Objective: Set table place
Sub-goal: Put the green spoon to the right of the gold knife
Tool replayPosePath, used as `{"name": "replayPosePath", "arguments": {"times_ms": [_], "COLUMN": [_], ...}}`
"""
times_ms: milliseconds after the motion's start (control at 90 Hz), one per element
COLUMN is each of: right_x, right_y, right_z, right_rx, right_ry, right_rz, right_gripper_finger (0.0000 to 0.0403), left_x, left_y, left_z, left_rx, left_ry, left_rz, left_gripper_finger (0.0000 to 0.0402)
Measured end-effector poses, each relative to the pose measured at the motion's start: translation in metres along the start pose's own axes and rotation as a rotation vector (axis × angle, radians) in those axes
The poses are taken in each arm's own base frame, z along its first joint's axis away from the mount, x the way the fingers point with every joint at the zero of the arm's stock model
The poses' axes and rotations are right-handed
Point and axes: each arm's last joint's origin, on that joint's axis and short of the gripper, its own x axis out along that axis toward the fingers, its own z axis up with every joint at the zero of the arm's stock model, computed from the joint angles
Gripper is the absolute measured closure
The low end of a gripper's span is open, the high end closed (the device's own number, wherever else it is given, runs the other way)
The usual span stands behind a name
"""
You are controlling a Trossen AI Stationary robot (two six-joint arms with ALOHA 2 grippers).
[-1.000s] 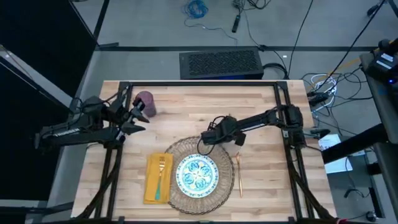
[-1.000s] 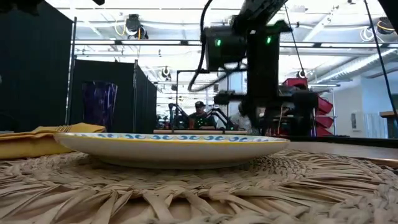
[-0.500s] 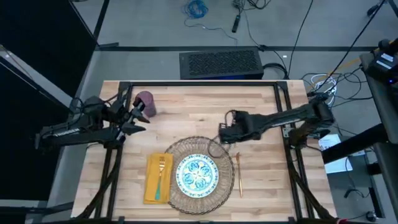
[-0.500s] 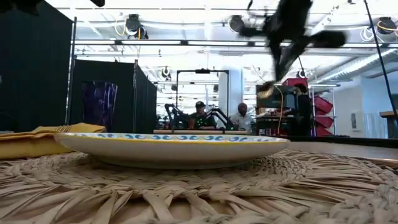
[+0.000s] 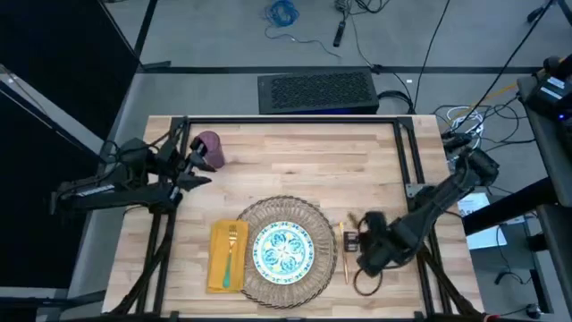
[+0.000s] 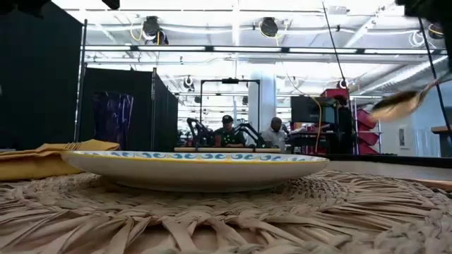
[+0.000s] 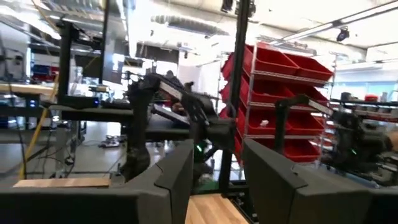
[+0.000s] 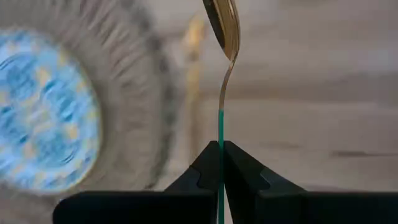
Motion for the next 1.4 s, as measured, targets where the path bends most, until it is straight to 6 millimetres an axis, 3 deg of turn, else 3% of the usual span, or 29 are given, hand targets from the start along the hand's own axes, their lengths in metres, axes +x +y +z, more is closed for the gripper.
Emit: {"name": "replayPosePath", "arguments": {"times_ms": [100, 233, 467, 567, 800, 1122, 1400], "right_x": [0.02, 0.027, 0.003, -0.007, -0.01, -0.009, 0.03], "right_y": [-0.009, -0.013, -0.003, -0.005, -0.02, -0.021, -0.036], "right_z": [0.001, 0.004, 0.014, 0.017, 0.005, 0.0, -0.006], "right_rx": [-0.002, -0.002, -0.031, -0.07, -0.092, -0.089, -0.054], "right_ry": [-0.02, -0.057, -0.151, -0.157, -0.039, 0.039, 0.135], "right_rz": [-0.002, 0.02, 0.051, -0.028, -0.149, -0.199, -0.174], "right_gripper_finger": [0.0402, 0.0403, 0.0403, 0.0403, 0.0403, 0.0403, 0.0403], "left_x": [0.0, 0.0, 0.0, 0.0, 0.0, 0.0, 0.0], "left_y": [0.0, 0.0, 0.002, 0.003, 0.003, 0.003, 0.003], "left_z": [0.0, -0.001, -0.004, -0.003, -0.002, 0.002, 0.003], "left_rx": [-0.006, -0.029, -0.057, -0.05, -0.03, -0.021, -0.016], "left_ry": [-0.002, 0.006, 0.027, 0.014, 0.001, -0.039, -0.048], "left_rz": [0.007, 0.01, 0.036, 0.061, 0.091, 0.101, 0.099], "left_gripper_finger": [0.0281, 0.0281, 0.0281, 0.0281, 0.0281, 0.0281, 0.0281]}}
